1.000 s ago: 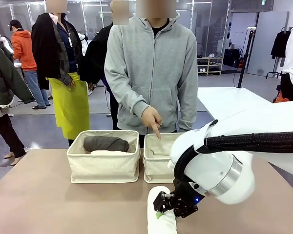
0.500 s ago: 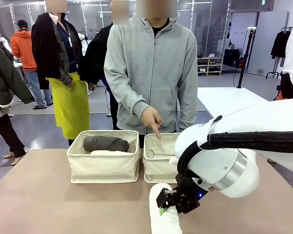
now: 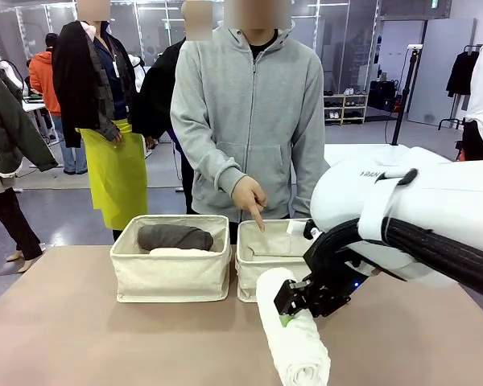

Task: Divide the towels into two baskets.
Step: Pick up one hotel-folded towel from the bottom of the table and place it in the Fabric basket indicated by the person.

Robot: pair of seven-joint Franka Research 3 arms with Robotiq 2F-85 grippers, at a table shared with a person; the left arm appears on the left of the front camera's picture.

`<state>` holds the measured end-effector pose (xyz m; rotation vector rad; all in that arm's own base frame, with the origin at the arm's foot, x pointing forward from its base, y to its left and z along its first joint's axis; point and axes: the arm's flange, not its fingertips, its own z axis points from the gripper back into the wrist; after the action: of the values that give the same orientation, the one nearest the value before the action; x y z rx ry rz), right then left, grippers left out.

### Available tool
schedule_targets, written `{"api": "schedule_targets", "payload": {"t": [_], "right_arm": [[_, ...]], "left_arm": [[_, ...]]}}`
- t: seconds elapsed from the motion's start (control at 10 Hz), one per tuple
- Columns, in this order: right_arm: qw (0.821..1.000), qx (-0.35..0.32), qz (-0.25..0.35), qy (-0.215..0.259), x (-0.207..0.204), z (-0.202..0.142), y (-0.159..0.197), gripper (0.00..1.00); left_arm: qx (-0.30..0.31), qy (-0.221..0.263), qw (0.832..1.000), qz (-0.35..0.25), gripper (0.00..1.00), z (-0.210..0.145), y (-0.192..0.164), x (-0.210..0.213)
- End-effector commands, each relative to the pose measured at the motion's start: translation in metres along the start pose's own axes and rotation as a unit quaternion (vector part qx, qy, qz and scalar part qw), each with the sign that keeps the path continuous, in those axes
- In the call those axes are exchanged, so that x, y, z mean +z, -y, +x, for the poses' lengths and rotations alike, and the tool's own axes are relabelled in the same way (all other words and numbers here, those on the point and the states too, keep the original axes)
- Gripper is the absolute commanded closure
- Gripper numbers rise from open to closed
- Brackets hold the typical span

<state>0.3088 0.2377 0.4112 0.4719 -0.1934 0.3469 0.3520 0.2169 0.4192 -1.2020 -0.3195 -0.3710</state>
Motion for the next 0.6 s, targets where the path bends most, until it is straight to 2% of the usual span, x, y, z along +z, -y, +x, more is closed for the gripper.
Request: {"api": "schedule_targets", "payload": {"t": [0.0, 0.3, 0.4, 0.5], "right_arm": [[1.0, -0.011, 0.008, -0.008, -0.021, 0.002, 0.005, 0.92], [1.0, -0.011, 0.008, -0.008, -0.021, 0.002, 0.005, 0.92], [1.0, -0.011, 0.004, -0.018, -0.018, -0.004, 0.006, 0.68], [0.996, 0.083, -0.031, -0.002, 0.0, 0.0, -0.001, 0.68]], "left_arm": [[0.0, -0.004, 1.0, -0.002, 0.0, -0.003, 0.002, 0.002], [0.0, -0.004, 1.0, -0.002, 0.0, -0.003, 0.002, 0.002], [0.0, -0.004, 1.0, -0.002, 0.0, -0.003, 0.002, 0.002], [0.0, -0.004, 1.0, -0.002, 0.0, -0.003, 0.002, 0.002]]}}
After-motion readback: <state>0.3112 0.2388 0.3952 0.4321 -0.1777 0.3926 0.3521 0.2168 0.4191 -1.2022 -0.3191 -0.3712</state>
